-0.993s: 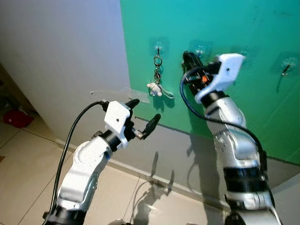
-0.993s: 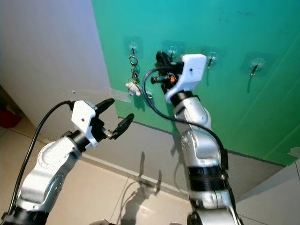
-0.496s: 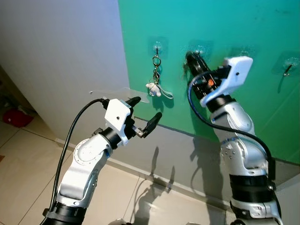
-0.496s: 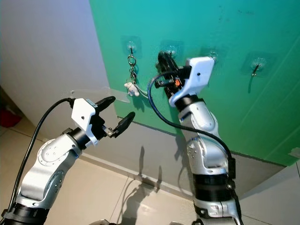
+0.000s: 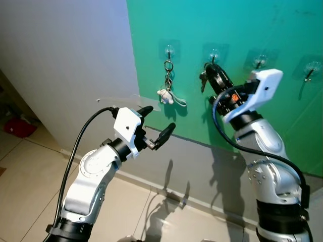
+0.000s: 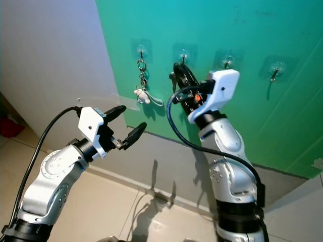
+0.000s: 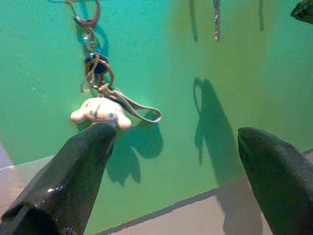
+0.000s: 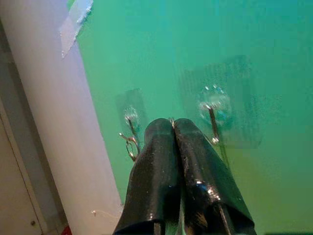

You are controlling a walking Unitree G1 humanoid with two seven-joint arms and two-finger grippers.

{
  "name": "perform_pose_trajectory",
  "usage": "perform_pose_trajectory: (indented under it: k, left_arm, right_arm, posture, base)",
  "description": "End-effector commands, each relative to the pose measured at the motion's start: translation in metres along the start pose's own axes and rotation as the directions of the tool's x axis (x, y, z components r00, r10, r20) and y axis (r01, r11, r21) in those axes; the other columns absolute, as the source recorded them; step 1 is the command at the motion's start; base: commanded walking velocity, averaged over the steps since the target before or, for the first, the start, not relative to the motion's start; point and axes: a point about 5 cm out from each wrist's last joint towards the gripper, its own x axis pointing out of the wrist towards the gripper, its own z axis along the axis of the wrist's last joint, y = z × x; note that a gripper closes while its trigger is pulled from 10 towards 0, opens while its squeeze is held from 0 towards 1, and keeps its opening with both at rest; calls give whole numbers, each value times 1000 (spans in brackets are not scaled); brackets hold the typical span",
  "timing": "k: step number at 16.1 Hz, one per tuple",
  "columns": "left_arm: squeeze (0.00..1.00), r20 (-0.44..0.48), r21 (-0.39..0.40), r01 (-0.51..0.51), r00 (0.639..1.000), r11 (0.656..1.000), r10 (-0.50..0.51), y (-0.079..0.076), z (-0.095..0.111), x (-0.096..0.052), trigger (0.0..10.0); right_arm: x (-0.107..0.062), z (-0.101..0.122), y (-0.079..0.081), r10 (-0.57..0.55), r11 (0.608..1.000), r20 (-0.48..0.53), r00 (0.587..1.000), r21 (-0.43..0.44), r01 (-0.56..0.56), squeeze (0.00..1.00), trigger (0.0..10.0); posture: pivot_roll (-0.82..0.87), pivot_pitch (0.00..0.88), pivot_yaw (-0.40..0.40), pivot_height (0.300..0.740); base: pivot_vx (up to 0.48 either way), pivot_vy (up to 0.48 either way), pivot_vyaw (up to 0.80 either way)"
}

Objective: Hang keys on a hook

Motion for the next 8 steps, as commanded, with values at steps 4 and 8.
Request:
perform_pose_trajectory:
  k: [4,8]
  left_arm:
    - [0,29,12,60,998,998,-60,-8,9,5,10000]
    - [0,39,0,74,997,997,-74,-11,11,5,10000]
  right_arm:
    - [4,2,2,0,999,4,1000,39,-1,0,10000]
    - [8,-2,0,-14,998,-4,1000,56,14,0,10000]
  posture:
    - [-42,0,64,740]
    - [-40,0,60,740]
  base:
    - [0,0,0]
    - [0,0,0]
